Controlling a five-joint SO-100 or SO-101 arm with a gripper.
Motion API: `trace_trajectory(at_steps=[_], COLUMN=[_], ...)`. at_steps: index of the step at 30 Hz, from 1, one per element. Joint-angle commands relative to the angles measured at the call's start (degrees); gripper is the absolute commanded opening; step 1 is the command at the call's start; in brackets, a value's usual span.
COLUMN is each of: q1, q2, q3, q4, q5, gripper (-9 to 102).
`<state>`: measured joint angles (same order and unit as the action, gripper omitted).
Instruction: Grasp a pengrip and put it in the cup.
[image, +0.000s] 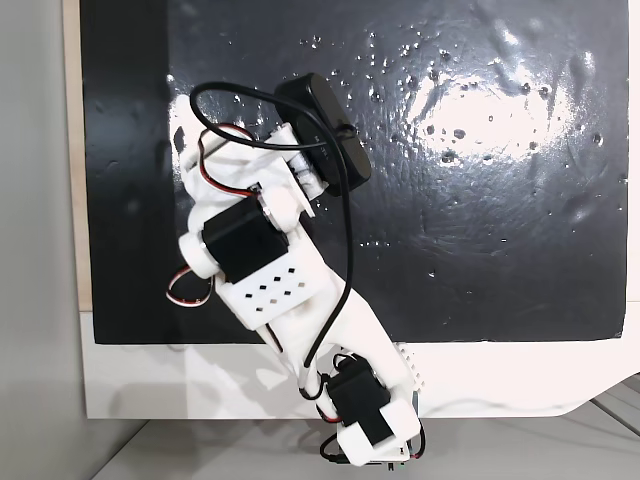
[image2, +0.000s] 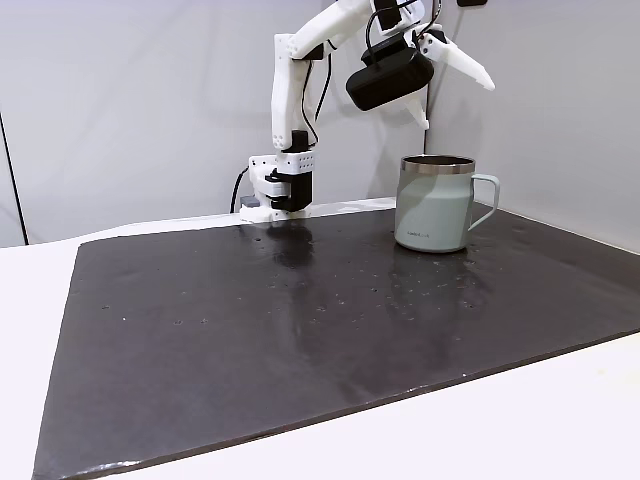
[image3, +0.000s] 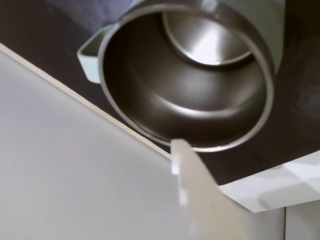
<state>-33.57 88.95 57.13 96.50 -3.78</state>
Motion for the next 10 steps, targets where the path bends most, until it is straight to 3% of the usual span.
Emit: trace_trajectory(at_steps=[1,10], q1=[-0.2,1.4], q2=[3.3,4.0], q3=[-0.3,0.8], q4=[0.4,0.4], q5=[-0.8,-1.5], gripper=[43,43])
